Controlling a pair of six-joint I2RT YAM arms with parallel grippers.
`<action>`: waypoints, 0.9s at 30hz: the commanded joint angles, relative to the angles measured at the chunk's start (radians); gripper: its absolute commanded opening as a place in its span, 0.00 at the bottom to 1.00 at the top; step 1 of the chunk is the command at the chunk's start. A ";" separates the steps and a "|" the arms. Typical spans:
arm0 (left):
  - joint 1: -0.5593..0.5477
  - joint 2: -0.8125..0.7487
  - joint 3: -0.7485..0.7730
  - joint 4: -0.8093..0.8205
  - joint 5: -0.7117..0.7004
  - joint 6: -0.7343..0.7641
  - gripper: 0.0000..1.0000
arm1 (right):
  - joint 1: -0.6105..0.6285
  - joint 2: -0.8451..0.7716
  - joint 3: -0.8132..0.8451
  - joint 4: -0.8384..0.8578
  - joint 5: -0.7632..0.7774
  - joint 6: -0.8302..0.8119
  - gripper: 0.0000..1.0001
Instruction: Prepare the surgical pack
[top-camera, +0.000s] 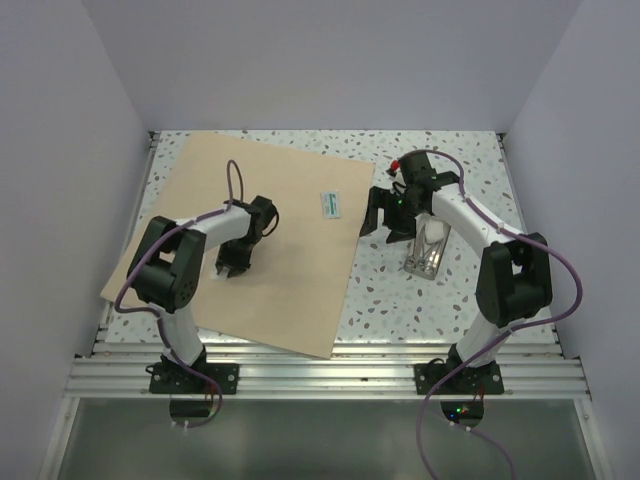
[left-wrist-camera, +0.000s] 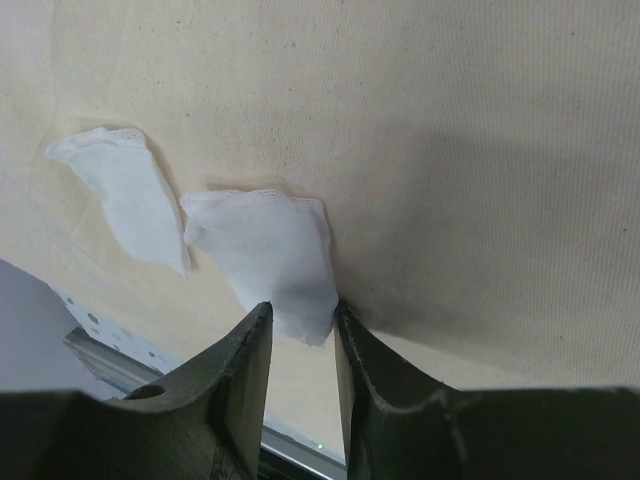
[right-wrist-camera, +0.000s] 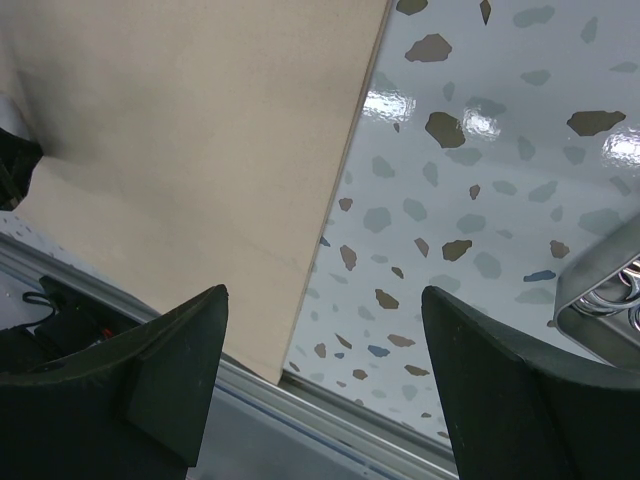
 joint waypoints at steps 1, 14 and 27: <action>0.023 0.010 -0.060 0.108 0.090 -0.002 0.35 | 0.004 -0.011 0.035 0.002 -0.013 -0.007 0.82; 0.035 0.004 -0.061 0.118 0.062 0.009 0.15 | 0.004 -0.025 0.031 0.016 -0.019 0.001 0.82; 0.037 -0.053 0.058 0.018 -0.002 -0.021 0.00 | 0.004 -0.042 0.026 0.016 -0.024 -0.007 0.82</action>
